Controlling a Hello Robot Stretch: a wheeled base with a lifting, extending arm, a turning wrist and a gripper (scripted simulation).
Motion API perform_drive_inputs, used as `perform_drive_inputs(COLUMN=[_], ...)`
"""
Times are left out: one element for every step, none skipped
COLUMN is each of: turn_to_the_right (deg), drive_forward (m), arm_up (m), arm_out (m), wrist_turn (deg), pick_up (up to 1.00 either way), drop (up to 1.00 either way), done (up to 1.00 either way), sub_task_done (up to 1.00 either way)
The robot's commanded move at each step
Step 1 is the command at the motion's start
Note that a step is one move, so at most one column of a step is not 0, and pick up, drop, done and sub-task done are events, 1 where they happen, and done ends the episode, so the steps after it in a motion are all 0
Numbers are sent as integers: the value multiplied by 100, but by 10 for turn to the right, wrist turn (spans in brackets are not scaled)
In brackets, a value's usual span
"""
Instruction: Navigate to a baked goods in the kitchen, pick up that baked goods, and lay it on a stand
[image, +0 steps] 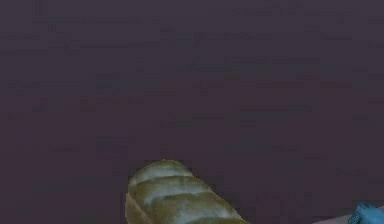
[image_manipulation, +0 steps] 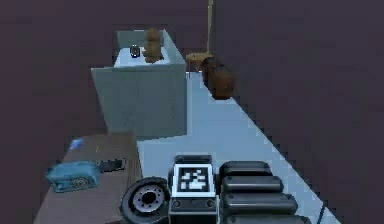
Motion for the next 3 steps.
perform_drive_inputs(turn_to_the_right=[450, 420, 0], drive_forward=[0, 0, 20], arm_up=[0, 0, 0], arm_out=[0, 0, 0], wrist_turn=[0, 0, 0], pick_up=[0, 0, 0], drop=[0, 0, 0], done=[0, 0, 0], sub_task_done=[0, 0, 0])
